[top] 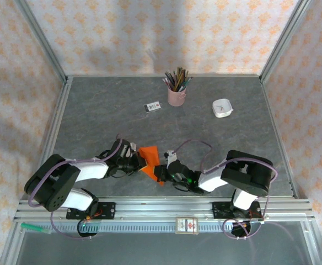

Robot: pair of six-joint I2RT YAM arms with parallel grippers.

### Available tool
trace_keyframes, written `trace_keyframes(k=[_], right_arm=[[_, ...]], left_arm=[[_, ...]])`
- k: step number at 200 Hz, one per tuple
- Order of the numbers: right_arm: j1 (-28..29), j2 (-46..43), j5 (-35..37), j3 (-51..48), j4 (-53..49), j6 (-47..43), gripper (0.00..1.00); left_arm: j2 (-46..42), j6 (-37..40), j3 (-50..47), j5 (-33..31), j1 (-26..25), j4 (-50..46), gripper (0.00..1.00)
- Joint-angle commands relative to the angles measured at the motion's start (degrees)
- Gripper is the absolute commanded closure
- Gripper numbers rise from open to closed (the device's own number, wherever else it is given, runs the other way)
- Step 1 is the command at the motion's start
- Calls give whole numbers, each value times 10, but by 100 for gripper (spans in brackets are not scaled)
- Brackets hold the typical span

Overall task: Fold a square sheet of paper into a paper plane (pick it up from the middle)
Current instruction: Perform the fourth fold on the wing at the bottom-center of the table.

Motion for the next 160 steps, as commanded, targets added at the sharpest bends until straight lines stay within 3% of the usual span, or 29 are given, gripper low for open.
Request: trace_keyframes(k=[1,160], right_arm=[[-1,12,-15,4,19,7,100],[-12,13,7,-36,71,77,100]], left_arm=[[15,13,-14,-30,-3,-17,100],[14,14,-14,-40,-3,-29,100]])
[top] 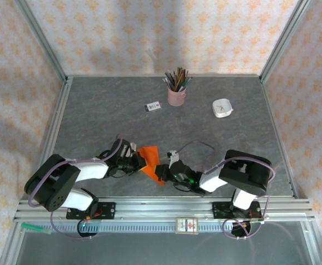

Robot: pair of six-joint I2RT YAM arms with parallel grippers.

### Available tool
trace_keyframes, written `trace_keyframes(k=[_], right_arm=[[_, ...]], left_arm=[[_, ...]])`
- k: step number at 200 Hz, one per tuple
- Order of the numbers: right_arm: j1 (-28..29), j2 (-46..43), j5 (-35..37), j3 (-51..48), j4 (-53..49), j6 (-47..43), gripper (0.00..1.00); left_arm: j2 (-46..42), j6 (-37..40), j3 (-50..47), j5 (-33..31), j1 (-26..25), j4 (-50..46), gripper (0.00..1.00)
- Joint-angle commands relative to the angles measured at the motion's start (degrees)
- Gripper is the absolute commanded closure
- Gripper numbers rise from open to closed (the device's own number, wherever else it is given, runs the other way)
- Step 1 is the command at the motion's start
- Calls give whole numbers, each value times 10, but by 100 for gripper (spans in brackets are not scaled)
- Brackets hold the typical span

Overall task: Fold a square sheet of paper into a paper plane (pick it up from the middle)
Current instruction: Perform the fourth fold on the wing at the bottom-center of the table.

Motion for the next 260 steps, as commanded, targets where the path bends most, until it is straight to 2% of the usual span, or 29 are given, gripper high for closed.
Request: trace_keyframes(k=[1,131,176,212,260], right_arm=[[-2,5,14,-15,22,23,100],[-2,34,25,-32,70,86,100],[4,11,47,3,-29,51,99],[6,-10,61,47,-132,-19,99],[6,-35,59,94,-235,-139,100]], left_arm=[[14,14,-13,-40,-3,-30,100],[17,13,-11,-39,-3,-30,100],[11,8,-6,-36,-3,-32,100],[-12,7,13,-34,-3,-51,100],[-47,7,40,-42,-3,-80,91]])
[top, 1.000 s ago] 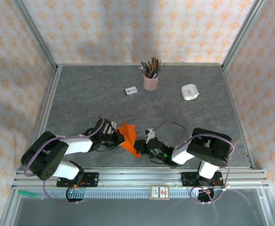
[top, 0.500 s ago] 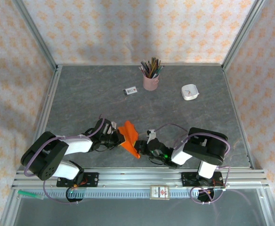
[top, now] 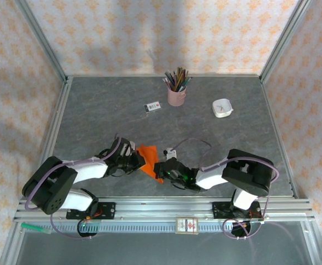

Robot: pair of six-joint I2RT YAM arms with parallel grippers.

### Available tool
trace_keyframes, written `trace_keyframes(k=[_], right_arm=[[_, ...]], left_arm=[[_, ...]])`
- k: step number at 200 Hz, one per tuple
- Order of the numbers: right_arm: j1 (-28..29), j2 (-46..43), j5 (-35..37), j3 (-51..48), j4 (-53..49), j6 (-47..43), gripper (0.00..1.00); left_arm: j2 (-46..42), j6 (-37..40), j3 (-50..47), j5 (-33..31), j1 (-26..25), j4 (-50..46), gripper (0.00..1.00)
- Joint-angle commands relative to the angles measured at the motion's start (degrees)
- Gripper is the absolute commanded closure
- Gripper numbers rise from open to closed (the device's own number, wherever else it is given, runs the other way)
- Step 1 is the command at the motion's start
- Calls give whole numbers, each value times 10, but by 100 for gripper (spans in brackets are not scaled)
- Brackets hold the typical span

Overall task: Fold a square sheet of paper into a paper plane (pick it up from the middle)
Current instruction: Perform the fourth fold on the wing at the bottom-center of the table.

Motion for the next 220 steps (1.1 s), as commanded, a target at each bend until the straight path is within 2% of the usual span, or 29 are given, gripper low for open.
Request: trace_keyframes(k=[1,32,64,117,220], right_arm=[[3,-18,17,24,-82,-88,100],[3,-14,-1,44,-115,-153,100],[1,-14,-19,50,-118,-188,100],[-4,-16,-36,28,-67,-160,100],[-5,-20,-46,-5,7,-108,100]], left_arm=[[-23,7,22,-21,-3,-34,91],[-40,12,23,-29,-3,-52,85],[-52,12,11,-29,-3,-61,88],[-45,2,-9,-17,-4,-39,98],[-1,3,-20,-20,-14,-1,100]])
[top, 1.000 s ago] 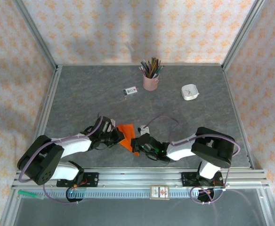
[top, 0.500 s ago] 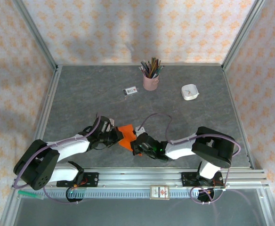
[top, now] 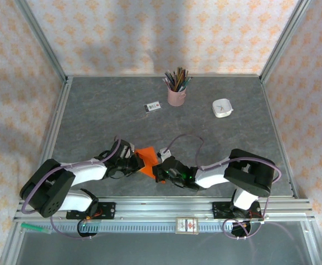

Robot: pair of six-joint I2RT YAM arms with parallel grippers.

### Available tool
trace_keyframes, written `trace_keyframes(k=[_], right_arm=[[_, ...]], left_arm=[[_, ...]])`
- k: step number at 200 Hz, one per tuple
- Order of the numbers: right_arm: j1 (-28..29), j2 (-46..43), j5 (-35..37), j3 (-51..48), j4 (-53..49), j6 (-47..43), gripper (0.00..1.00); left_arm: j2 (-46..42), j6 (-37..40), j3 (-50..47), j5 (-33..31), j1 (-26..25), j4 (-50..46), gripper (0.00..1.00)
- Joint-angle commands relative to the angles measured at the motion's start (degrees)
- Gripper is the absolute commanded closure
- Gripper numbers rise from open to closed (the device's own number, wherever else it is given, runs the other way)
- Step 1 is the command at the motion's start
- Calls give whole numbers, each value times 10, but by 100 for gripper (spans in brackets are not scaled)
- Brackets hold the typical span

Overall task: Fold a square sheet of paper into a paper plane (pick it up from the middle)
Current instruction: Perform the fourth fold on the wing at the bottom-center of the table.

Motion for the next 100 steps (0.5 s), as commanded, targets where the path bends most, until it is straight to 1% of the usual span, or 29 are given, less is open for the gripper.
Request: trace_keyframes(k=[1,59,100], right_arm=[[-4,-15,1,-14,34,24,100],[-5,-11,4,-44,87,76,100],[-5,-11,9,-54,101,99,100]], left_arm=[[11,7,-6,-8,-3,12,100],[18,16,-16,-19,-3,10,100],[16,17,-15,-22,-3,6,100]])
